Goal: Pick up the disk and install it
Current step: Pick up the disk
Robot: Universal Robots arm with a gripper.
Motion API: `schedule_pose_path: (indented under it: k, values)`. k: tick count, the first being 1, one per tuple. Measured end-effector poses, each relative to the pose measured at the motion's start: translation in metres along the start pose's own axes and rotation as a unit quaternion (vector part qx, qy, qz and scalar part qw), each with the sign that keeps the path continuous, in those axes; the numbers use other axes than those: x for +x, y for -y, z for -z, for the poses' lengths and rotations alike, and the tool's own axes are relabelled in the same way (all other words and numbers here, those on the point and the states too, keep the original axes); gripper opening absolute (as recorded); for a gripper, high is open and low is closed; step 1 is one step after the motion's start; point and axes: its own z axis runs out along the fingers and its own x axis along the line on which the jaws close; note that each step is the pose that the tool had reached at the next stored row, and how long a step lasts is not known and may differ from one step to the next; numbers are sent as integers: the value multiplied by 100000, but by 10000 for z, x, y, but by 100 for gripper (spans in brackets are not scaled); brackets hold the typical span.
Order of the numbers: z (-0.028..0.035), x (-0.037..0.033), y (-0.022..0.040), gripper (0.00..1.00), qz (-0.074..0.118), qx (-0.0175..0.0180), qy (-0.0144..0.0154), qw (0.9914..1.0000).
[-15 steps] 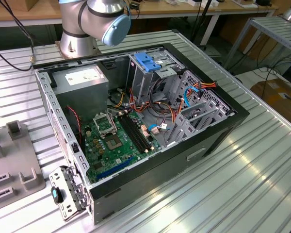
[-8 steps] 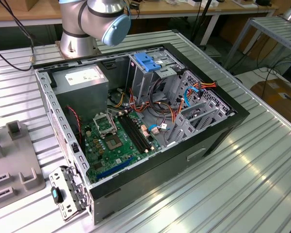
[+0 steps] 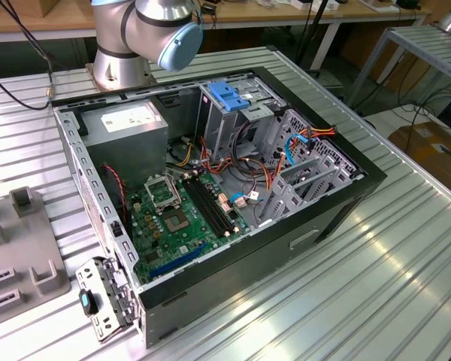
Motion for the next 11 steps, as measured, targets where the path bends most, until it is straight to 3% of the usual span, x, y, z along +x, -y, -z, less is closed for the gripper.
schedule_pose_path:
  k: [4, 5, 11]
  values:
    - [-1, 0, 0, 11, 2442, -52, 46, 99970]
    - [-2, -1, -1, 11, 3707, -81, 65, 99931]
    - [-3, -2, -2, 11, 7236, -155, 136, 99738]
